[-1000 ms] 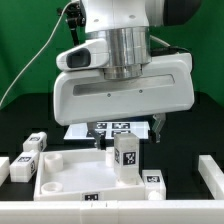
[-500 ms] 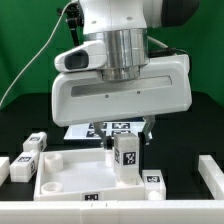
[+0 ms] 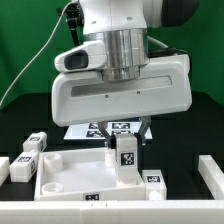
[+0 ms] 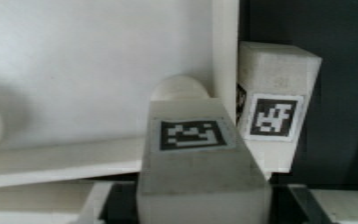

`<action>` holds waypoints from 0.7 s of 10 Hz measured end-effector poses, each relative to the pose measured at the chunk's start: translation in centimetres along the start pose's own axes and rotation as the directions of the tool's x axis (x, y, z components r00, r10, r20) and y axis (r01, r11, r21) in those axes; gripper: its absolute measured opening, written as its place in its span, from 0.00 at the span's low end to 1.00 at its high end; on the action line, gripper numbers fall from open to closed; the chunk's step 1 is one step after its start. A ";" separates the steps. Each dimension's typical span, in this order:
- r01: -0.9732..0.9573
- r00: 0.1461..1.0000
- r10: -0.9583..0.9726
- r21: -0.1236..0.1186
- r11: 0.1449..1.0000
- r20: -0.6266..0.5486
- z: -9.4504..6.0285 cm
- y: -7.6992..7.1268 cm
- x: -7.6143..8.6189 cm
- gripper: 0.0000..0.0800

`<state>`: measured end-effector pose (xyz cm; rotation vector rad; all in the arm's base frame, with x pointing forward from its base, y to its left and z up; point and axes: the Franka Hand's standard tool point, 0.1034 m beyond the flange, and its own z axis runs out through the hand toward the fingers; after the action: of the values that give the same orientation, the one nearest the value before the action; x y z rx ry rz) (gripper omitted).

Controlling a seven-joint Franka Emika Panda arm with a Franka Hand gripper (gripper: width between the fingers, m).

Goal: Assemble one leg

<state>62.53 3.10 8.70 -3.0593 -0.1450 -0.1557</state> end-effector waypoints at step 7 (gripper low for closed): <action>-0.762 0.647 0.762 0.044 0.646 0.016 0.3 -2.6 0.1 0.35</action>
Offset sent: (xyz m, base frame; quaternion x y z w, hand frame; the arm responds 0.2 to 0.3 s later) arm -0.0098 0.0012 -0.0005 -0.0244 0.0283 0.3113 0.9496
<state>62.38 5.74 8.56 -2.7636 1.1215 -0.0936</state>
